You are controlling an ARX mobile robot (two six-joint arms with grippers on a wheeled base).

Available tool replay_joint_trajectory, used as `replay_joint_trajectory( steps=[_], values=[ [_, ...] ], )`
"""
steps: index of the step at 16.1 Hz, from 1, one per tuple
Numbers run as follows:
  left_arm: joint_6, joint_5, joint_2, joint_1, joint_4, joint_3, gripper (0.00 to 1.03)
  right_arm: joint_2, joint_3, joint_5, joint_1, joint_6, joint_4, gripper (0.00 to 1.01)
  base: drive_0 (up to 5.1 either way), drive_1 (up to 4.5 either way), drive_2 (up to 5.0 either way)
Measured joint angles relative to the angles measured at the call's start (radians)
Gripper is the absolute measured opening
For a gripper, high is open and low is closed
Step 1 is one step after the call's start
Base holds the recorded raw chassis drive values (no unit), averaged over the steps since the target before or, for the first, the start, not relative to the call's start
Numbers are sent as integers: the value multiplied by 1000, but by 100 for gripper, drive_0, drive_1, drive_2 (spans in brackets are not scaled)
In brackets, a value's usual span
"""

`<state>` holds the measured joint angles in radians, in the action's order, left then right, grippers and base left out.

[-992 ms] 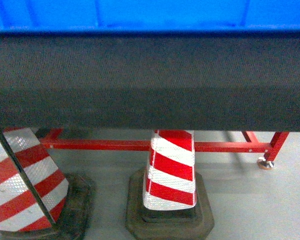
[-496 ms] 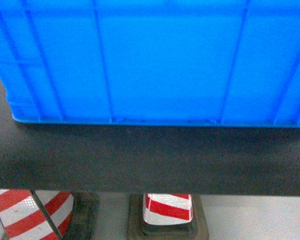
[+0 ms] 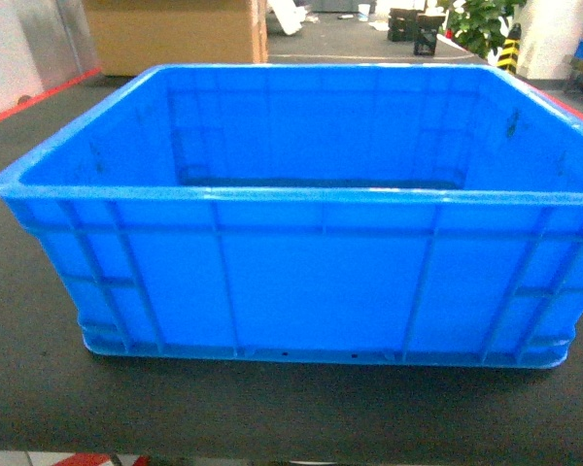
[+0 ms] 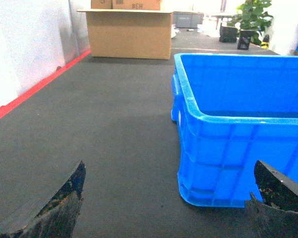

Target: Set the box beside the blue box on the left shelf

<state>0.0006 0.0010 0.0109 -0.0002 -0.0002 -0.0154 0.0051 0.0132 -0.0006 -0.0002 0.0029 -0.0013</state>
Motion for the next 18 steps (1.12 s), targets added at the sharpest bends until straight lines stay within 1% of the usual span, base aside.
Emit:
replay_joint_trajectory(
  steps=[18],
  values=[
    [0, -2, 0, 0, -5, 0, 98, 0, 0, 0, 0, 0, -4, 98, 0, 0, 0]
  ],
)
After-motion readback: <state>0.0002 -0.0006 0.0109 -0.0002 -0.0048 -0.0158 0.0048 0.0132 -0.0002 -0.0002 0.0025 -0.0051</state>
